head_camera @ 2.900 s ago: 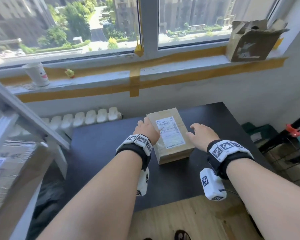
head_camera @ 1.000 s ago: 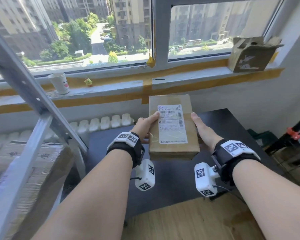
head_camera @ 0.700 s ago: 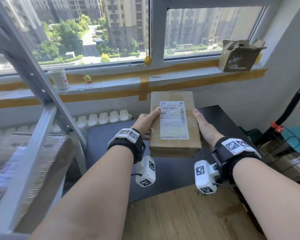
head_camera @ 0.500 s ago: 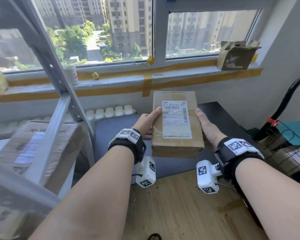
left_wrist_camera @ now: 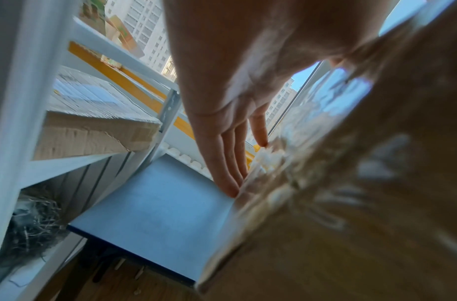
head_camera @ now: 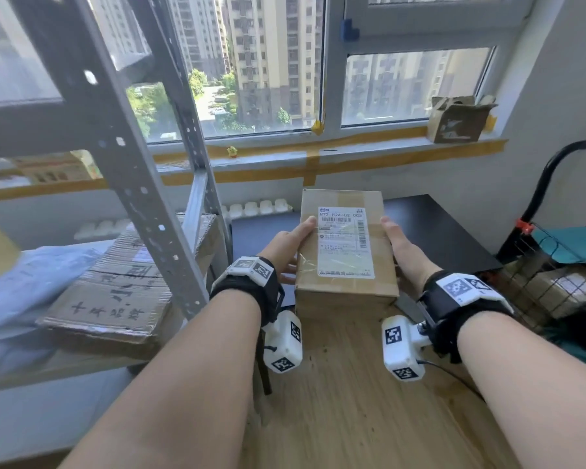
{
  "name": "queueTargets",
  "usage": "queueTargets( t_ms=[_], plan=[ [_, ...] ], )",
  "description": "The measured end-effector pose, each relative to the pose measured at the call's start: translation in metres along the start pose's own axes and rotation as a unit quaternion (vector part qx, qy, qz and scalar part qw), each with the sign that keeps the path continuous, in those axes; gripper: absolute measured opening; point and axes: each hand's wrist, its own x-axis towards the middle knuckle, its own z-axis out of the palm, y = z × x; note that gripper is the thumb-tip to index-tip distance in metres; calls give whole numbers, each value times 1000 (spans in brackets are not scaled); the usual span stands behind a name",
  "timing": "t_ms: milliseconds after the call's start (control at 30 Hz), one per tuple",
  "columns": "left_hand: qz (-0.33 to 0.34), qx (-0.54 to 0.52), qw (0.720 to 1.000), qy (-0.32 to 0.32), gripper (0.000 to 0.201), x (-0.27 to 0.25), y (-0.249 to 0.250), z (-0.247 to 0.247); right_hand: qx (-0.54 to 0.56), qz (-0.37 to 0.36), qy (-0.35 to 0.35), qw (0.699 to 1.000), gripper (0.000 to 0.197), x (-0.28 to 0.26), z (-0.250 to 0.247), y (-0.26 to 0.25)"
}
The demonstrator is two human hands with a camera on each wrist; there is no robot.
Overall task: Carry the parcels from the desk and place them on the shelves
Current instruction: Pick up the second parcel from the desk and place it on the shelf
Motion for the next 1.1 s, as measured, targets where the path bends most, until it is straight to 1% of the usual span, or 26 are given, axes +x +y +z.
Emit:
queueTargets(
  t_ms=[100,167,300,367,467,500,600,700,833,867,900,1000,1033,1100],
  plan=[
    [-3,6,1000,-4,59,-30,-4,-13,7,-23,1,1000,48,-31,12,-1],
    [-1,6,1000,-5,63,-50,-7,-25,13,-28,8,999,46,-49,21,-2],
    [23,-3,1000,-5,47,-99,-15,-57,23,-36,13,999,49,-94,51,-10],
    [29,-8,1000,-4,45,-127,-25,-78,30,-39,10,999,53,-117,73,-11],
    [36,-22,999,7,44,-172,-44,-116,30,-33,-4,999,76,-151,113,-12],
    [39,-21,999,12,45,-187,-50,-129,30,-34,-7,999,79,-162,127,-12],
    [63,-23,997,30,41,-230,-65,-169,33,-47,-9,998,79,-196,166,-18],
    [92,-32,994,57,38,-273,-72,-210,28,-71,-34,997,91,-231,206,-36],
    [121,-25,987,100,46,-323,-71,-263,18,-103,-65,992,93,-277,257,-67],
    [123,-25,986,111,47,-334,-70,-277,13,-113,-76,991,92,-288,270,-76],
    [124,-30,985,119,47,-344,-68,-290,8,-126,-87,988,86,-298,282,-84],
    [135,-60,977,154,45,-370,-57,-329,2,-170,-116,979,51,-323,314,-109],
    [146,-60,973,167,45,-378,-52,-341,0,-182,-126,975,46,-329,323,-118],
    [168,-50,966,188,50,-392,-40,-360,-3,-204,-137,969,44,-339,339,-136]
  ],
)
